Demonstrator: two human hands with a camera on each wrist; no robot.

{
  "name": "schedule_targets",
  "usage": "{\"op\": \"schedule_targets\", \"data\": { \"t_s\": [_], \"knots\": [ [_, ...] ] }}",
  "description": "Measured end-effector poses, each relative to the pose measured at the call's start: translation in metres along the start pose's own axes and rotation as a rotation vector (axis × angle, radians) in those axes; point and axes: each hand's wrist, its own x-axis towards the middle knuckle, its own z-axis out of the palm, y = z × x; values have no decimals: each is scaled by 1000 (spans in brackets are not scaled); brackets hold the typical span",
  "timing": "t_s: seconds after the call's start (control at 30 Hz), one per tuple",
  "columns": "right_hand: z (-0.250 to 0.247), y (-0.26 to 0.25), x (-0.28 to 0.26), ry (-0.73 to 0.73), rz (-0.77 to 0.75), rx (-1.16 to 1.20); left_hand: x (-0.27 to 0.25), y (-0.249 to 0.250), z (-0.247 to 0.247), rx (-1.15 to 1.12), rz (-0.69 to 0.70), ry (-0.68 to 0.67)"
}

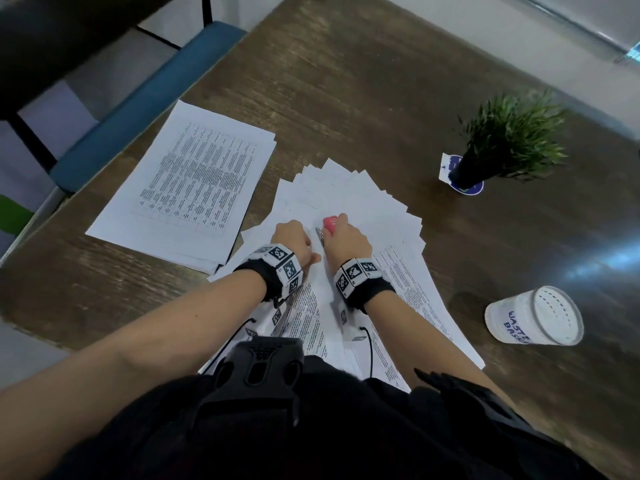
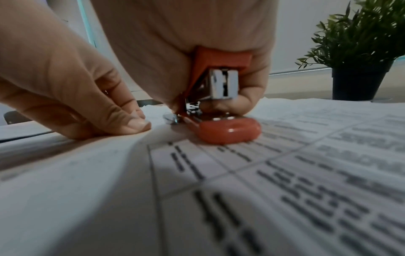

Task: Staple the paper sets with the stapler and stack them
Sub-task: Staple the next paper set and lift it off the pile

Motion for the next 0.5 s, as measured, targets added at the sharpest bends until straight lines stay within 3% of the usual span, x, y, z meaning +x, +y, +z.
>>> {"op": "schedule_targets", "data": {
  "t_s": [0.3,0.5],
  "knots": [
    [-11,1,1,-12,-56,-6,3,-6,2,-45,0,-8],
    [-23,17,-13,45,7,222,4,-6,0,2,42,-26]
  ]
}}
